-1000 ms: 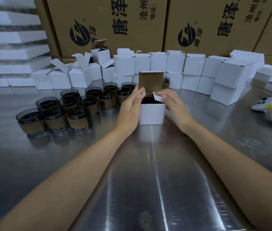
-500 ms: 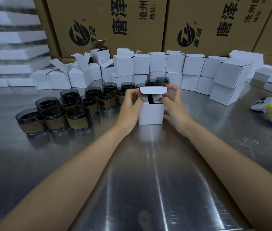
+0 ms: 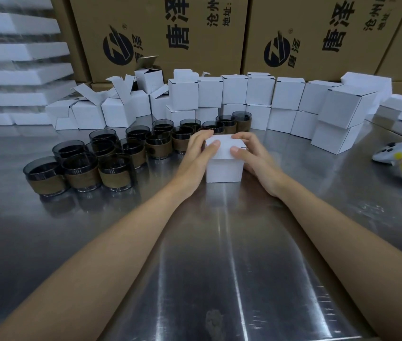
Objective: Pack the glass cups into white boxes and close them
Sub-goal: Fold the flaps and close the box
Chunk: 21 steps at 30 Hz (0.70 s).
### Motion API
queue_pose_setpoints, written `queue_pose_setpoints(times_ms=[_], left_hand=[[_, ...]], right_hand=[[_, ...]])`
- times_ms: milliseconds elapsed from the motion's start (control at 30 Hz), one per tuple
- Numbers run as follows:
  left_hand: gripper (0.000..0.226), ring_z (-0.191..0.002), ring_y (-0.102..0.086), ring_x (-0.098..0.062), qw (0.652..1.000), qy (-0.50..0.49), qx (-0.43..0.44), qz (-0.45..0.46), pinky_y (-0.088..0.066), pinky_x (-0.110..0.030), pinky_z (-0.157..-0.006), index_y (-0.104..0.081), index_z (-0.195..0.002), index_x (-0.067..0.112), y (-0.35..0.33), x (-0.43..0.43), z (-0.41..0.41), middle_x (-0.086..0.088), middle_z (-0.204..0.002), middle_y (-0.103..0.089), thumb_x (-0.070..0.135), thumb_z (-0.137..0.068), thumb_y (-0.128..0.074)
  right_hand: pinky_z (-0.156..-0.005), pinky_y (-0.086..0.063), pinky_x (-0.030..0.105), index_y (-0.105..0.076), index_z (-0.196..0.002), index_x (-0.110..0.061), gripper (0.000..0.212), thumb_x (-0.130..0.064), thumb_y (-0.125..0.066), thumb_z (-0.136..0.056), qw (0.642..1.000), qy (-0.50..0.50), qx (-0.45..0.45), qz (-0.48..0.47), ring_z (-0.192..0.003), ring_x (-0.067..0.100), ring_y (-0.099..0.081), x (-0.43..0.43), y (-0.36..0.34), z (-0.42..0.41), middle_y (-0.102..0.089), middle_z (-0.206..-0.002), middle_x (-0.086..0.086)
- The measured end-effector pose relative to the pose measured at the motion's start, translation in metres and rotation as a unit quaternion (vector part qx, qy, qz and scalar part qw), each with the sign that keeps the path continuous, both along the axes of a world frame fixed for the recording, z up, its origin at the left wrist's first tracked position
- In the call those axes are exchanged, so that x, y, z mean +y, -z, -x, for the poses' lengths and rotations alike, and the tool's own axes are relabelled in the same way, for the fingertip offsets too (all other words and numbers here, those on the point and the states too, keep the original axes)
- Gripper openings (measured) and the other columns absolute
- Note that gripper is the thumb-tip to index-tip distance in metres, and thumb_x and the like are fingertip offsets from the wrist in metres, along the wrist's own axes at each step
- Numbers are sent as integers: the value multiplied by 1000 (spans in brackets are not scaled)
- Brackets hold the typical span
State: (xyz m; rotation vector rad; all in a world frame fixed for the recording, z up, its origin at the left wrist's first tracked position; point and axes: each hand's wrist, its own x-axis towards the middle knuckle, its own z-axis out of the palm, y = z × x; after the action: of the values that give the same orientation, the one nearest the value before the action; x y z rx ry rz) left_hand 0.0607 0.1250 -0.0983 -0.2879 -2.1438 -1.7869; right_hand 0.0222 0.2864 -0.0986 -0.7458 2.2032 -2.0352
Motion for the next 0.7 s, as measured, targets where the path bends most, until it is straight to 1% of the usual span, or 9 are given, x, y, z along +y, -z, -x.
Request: queue_pose_setpoints(times_ms=[33,100,167,233,333,433,500,600,700], left_hand=[[36,-129,-34,0,1000,5,0,11,-29,-10,-103,-44,-136,16,1,0,-1,9,-141,-35,22,-101,-47],[45,-133,-34,-4,999,-9,7,42,-32,-21,-111,-37,-143,15,1,2,-2,8,-145,-30,26,-101,-49],[47,-136,-34,-8,997,-36,17,69,-31,-32,-115,-35,-145,16,1,4,-2,6,-147,-30,33,-102,-45],[45,-135,-36,-10,995,-56,27,75,-32,-37,-114,-37,-143,15,0,5,-1,3,-146,-34,35,-102,-42],[39,-131,-41,-11,994,-66,39,76,-35,-35,-111,-43,-137,15,0,5,-1,2,-139,-38,32,-102,-43],[28,-124,-43,-8,995,-64,42,71,-36,-25,-106,-49,-128,13,1,5,0,3,-132,-41,22,-101,-48],[26,-122,-41,-6,996,-59,38,57,-33,-18,-101,-51,-125,9,1,5,0,2,-131,-41,14,-99,-49],[28,-123,-37,-5,998,-42,17,33,-29,-14,-102,-53,-124,5,-2,8,1,2,-131,-37,4,-97,-46],[31,-122,-35,-4,998,-29,-29,-41,-26,-17,-101,-59,-119,4,-9,14,2,2,-133,-35,-1,-93,-43]], right_hand=[[-91,-46,27,-51,-118,-24,25,-30,-59,-95,1000,10,19,-12,-107,11,-57,0,2,0,-57,-119,-4],[-89,-47,27,-52,-115,-29,21,-33,-58,-96,999,28,35,-10,-107,12,-59,-2,3,0,-58,-121,-2],[-84,-48,27,-53,-112,-34,19,-40,-58,-95,999,34,36,4,-103,10,-61,-6,2,-2,-59,-119,-2],[-81,-47,26,-53,-109,-35,19,-45,-57,-93,998,39,42,11,-97,7,-61,-9,1,-4,-59,-113,-4],[-82,-48,29,-53,-107,-34,17,-43,-57,-94,998,43,47,6,-97,8,-60,-9,0,-3,-60,-112,-4],[-93,-47,35,-52,-108,-31,12,-31,-57,-97,999,29,30,-8,-107,15,-58,-6,0,0,-58,-118,-1],[-95,-43,33,-52,-106,-30,12,-25,-56,-96,1000,18,15,-12,-108,14,-55,-6,-1,-1,-57,-115,-5],[-88,-38,27,-54,-100,-27,17,-27,-57,-83,1000,11,-13,-2,-106,12,-51,-12,-5,-4,-56,-112,-5],[-90,-32,33,-54,-85,-26,20,-26,-51,-65,998,24,-57,26,-107,16,-48,-20,-11,-7,-57,-107,-4]])
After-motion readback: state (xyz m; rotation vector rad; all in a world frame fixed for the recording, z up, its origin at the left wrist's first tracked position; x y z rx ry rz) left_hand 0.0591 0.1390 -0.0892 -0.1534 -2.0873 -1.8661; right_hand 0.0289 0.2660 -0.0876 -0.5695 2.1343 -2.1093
